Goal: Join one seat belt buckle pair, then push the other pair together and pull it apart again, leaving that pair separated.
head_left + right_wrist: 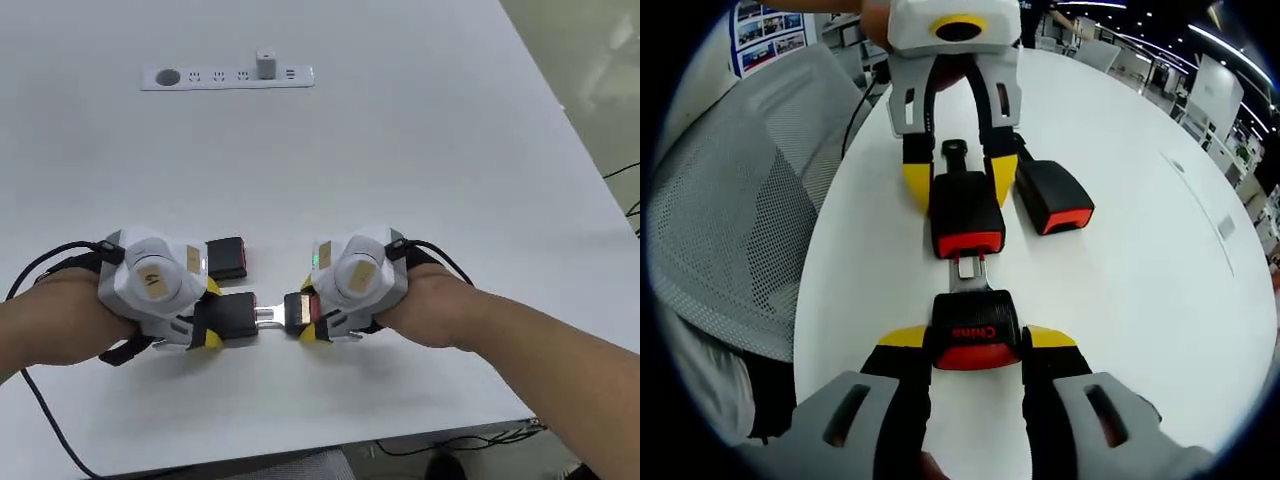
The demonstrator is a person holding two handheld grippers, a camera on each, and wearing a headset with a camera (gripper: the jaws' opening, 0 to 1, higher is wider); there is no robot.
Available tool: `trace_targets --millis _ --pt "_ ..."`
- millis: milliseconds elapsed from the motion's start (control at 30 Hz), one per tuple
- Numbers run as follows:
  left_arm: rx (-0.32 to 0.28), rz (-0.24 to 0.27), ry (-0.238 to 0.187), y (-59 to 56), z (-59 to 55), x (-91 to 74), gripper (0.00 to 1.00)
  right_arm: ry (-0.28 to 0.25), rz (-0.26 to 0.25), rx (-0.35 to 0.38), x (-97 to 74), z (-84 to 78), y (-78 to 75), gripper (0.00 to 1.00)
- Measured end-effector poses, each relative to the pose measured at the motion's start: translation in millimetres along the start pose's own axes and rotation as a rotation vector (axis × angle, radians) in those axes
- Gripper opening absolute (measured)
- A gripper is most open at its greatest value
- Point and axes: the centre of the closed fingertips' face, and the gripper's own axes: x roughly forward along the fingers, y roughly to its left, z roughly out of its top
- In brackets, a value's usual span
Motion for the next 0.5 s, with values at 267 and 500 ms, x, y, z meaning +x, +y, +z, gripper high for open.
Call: trace_targets --millis 267,500 --pt "0.01 -0.001 -0.004 -1.0 1.6 -0.1 0.34 -0.018 0.006 0.004 3.9 3.8 -2.5 0.34" --pt "0.012 -0.008 -0.009 -0.7 1.0 0.9 0.33 -0.009 0.01 0.02 5.2 4.1 -1.7 0.32"
